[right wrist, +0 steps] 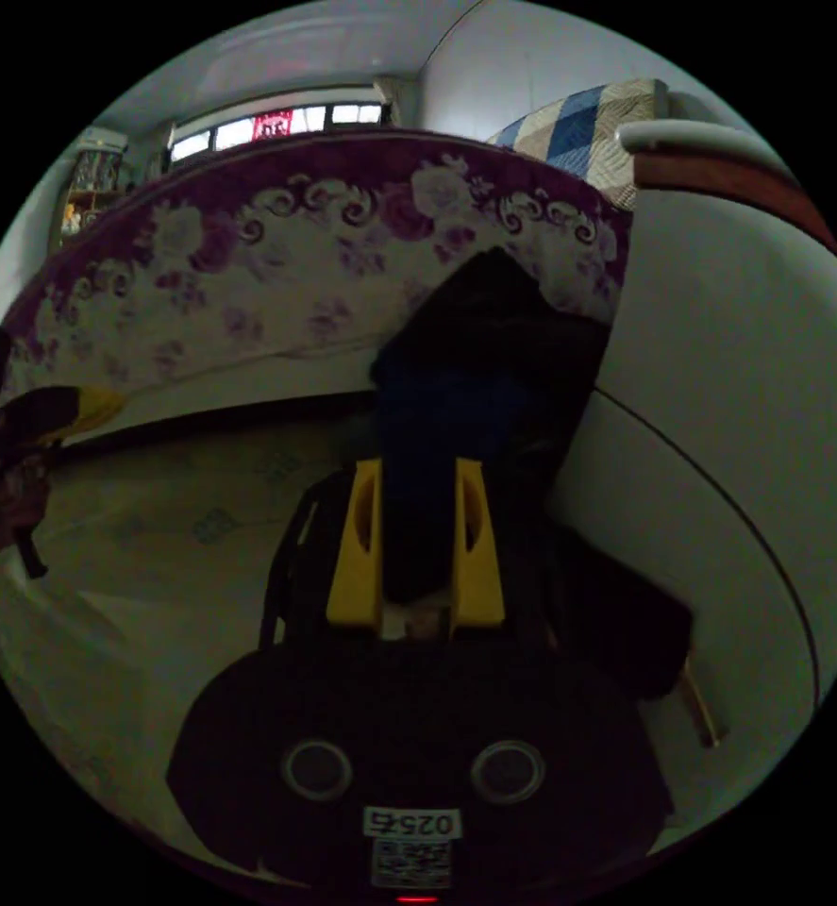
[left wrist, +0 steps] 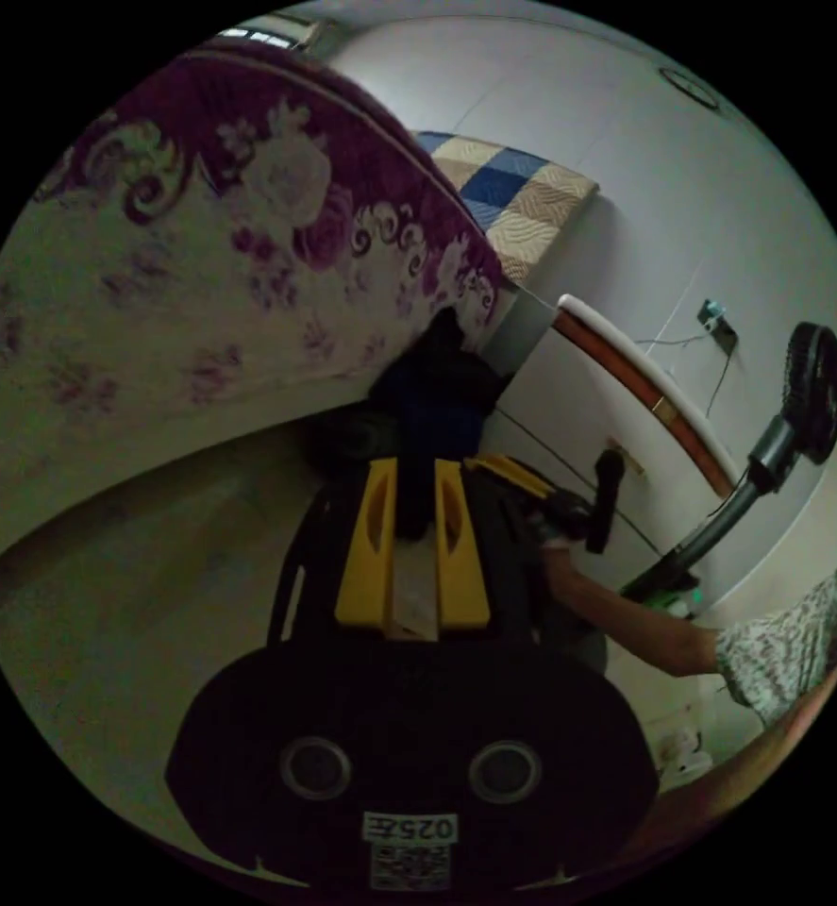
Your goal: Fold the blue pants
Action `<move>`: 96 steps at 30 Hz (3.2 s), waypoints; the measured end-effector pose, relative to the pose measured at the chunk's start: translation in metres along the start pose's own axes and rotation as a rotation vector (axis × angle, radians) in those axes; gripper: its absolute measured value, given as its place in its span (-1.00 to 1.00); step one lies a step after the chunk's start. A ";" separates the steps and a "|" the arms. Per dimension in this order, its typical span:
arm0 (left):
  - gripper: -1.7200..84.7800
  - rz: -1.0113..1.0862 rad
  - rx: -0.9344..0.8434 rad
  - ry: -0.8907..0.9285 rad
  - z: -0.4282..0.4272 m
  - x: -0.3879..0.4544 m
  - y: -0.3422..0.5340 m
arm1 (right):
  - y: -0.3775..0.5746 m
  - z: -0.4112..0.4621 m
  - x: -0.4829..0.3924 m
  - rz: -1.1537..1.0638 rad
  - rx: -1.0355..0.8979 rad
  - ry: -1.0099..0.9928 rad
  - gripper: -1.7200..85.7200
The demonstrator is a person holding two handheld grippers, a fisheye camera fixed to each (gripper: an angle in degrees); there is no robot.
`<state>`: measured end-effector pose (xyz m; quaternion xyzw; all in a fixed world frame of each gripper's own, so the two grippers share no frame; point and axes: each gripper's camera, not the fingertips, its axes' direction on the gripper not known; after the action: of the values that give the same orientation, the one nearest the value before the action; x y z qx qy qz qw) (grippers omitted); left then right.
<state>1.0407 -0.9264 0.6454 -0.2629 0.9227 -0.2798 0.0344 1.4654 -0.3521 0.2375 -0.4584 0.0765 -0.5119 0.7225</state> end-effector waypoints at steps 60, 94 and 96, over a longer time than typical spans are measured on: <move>-1.00 -0.510 -0.205 -0.383 -0.726 -0.080 0.565 | -0.102 -0.311 -0.264 -0.499 -0.615 -0.743 -0.62; -0.98 -0.414 -0.559 -0.521 -0.735 0.258 0.594 | -0.150 -0.318 -0.070 -0.455 -0.632 -0.601 -0.95; -0.93 -0.435 -0.665 -0.530 -0.715 0.247 0.604 | -0.129 -0.305 -0.050 -0.398 -0.721 -0.381 -0.91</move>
<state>0.3964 -0.2692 0.9449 -0.5091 0.8452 0.1065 0.1231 1.1793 -0.4973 0.1420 -0.7725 0.0260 -0.4879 0.4056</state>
